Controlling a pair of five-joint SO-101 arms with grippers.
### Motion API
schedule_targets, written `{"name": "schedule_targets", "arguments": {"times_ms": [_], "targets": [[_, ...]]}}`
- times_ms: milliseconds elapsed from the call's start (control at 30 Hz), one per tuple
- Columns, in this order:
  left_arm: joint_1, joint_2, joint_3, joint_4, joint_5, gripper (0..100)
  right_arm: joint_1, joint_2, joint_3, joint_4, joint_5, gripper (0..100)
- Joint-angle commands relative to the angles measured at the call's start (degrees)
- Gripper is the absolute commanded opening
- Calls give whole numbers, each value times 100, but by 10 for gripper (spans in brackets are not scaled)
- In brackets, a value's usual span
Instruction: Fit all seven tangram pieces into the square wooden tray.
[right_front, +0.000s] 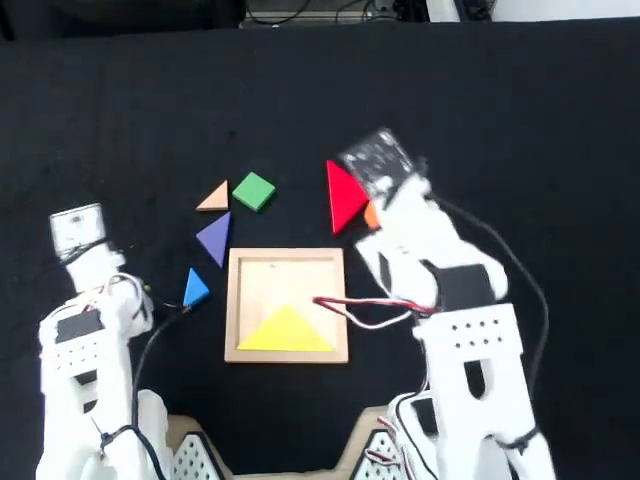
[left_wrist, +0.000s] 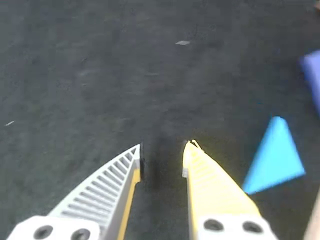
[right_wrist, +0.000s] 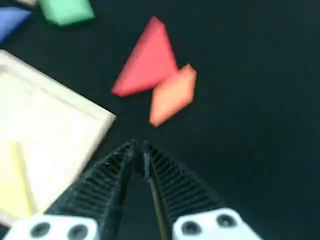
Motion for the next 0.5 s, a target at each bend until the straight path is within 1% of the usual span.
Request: {"name": "schedule_targets", "arguments": {"times_ms": [0, 67, 100, 133, 200, 333, 400, 467], "targets": [[760, 26, -936, 484, -26, 180, 826, -75, 620, -1002, -387, 11], [1411, 158, -1771, 1187, 26, 223, 914, 171, 831, -1407, -659, 11], [1807, 308, -2264, 1565, 149, 230, 914, 338, 884, -1574, -756, 11], [2167, 519, -2747, 1881, 316, 230, 932, 523, 910, -1741, -809, 11], [2800, 1064, -3635, 2259, 747, 230, 949, 963, 910, -2040, -862, 11], [3714, 2479, -4954, 2233, 1662, 230, 1178, 1886, 901, -2708, -862, 11], [4136, 3270, -5393, 1978, 2013, 230, 1380, 2220, 822, -2980, -862, 11], [4426, 4044, -5842, 1688, 2312, 230, 1609, 2501, 655, -3042, -862, 11]]}}
